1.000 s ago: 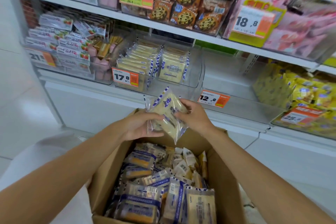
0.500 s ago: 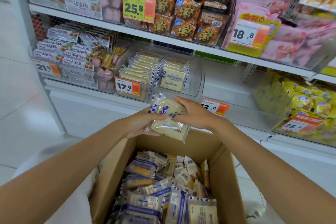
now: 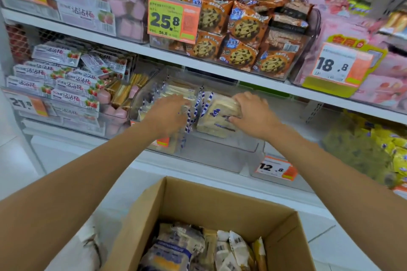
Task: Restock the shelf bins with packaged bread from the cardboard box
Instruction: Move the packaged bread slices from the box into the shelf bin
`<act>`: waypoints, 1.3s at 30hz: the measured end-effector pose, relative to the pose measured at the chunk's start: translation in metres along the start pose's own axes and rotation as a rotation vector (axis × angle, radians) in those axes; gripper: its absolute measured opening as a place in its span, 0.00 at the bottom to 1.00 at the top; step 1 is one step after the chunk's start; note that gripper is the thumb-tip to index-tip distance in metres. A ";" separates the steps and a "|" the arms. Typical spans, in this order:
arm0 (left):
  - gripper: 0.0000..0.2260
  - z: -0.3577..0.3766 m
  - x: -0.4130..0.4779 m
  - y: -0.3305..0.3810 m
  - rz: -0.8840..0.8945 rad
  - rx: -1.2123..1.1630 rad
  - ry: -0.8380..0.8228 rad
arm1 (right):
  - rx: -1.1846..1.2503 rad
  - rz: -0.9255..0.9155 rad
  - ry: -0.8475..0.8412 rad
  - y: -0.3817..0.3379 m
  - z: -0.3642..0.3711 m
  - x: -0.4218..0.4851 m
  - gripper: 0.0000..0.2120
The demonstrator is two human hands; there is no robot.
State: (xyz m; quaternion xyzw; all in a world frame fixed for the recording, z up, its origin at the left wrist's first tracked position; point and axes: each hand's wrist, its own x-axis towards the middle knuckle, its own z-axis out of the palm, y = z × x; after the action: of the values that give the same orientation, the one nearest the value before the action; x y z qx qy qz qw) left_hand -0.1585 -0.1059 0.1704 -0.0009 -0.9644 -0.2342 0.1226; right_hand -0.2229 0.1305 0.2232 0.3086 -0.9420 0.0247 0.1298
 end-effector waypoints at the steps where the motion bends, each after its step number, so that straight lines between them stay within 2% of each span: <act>1: 0.22 0.004 0.009 -0.007 0.018 0.145 -0.042 | -0.059 0.021 -0.065 0.001 0.014 0.013 0.27; 3: 0.23 0.015 0.020 -0.020 0.044 0.283 -0.109 | -0.171 0.033 -0.228 0.003 0.047 0.030 0.33; 5: 0.24 0.024 0.021 -0.028 0.041 0.296 -0.147 | -0.171 0.063 -0.359 0.004 0.077 0.035 0.45; 8: 0.25 0.035 0.021 -0.036 0.055 0.301 -0.113 | -0.105 0.101 -0.380 0.005 0.100 0.039 0.55; 13: 0.25 0.035 0.019 -0.036 0.060 0.282 -0.069 | -0.071 0.098 -0.229 -0.006 0.106 0.044 0.52; 17: 0.24 0.033 0.014 -0.033 0.060 0.263 -0.055 | -0.138 0.070 -0.254 -0.004 0.108 0.039 0.55; 22: 0.22 0.033 0.012 -0.032 0.056 0.254 -0.034 | -0.193 0.083 -0.084 -0.002 0.114 0.053 0.53; 28: 0.22 0.032 0.012 -0.030 0.043 0.245 -0.043 | -0.181 0.102 -0.150 -0.004 0.115 0.051 0.59; 34: 0.22 0.032 0.012 -0.030 0.039 0.231 -0.046 | -0.191 0.118 -0.226 -0.005 0.110 0.052 0.61; 37: 0.22 0.030 0.012 -0.030 0.036 0.178 -0.045 | -0.178 0.133 -0.260 -0.006 0.103 0.050 0.59; 39: 0.21 0.027 0.011 -0.028 0.036 0.052 -0.004 | -0.113 0.153 -0.205 -0.007 0.092 0.044 0.53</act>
State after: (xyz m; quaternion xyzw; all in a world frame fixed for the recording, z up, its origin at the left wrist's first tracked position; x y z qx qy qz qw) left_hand -0.1774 -0.1191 0.1375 -0.0155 -0.9703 -0.2066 0.1250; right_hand -0.2739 0.0883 0.1456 0.2289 -0.9710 -0.0505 0.0479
